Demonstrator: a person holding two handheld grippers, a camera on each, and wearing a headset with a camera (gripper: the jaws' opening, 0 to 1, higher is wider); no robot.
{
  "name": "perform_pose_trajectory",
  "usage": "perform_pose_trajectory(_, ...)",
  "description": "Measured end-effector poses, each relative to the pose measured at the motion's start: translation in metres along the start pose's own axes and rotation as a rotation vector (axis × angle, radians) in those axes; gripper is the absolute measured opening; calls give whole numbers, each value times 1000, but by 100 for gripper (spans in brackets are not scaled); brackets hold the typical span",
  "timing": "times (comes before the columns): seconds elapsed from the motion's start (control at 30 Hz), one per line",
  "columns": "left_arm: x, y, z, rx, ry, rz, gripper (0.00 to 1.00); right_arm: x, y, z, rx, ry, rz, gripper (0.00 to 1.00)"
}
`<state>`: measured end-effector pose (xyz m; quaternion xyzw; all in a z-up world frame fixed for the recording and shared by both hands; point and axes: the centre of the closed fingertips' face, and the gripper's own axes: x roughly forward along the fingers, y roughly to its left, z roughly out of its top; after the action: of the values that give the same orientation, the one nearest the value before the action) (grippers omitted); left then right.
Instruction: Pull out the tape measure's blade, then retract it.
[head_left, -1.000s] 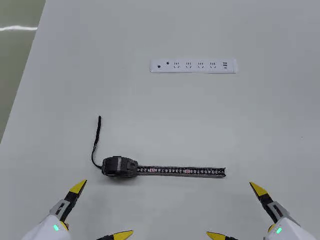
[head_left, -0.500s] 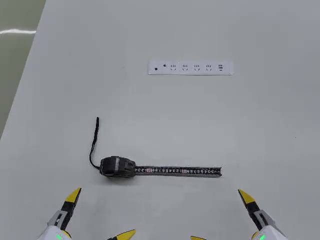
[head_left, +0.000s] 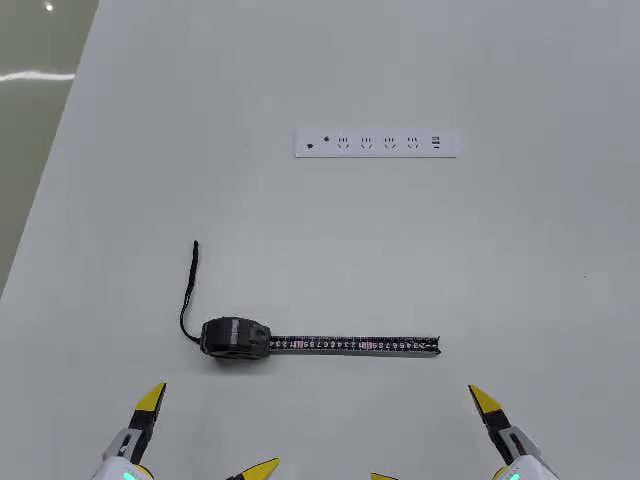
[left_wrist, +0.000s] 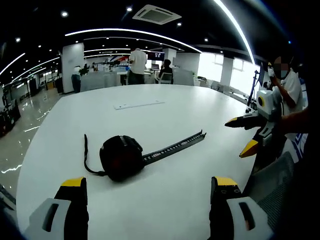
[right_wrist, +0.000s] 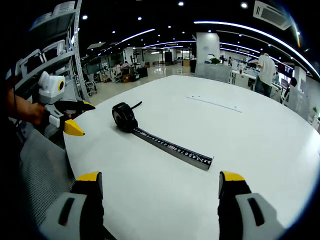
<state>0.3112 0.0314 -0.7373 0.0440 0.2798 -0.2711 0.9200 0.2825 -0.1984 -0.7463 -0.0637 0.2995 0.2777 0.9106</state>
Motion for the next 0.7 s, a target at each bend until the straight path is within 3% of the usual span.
perform_pose_trajectory(0.47,0,3,1,-41,2,60,100,-1,-4,-3,-1,6,-2,98)
perform_pose_trajectory(0.7,0,2,8,-63,-24,111,100,1,-8,-4,-10,9,8,98)
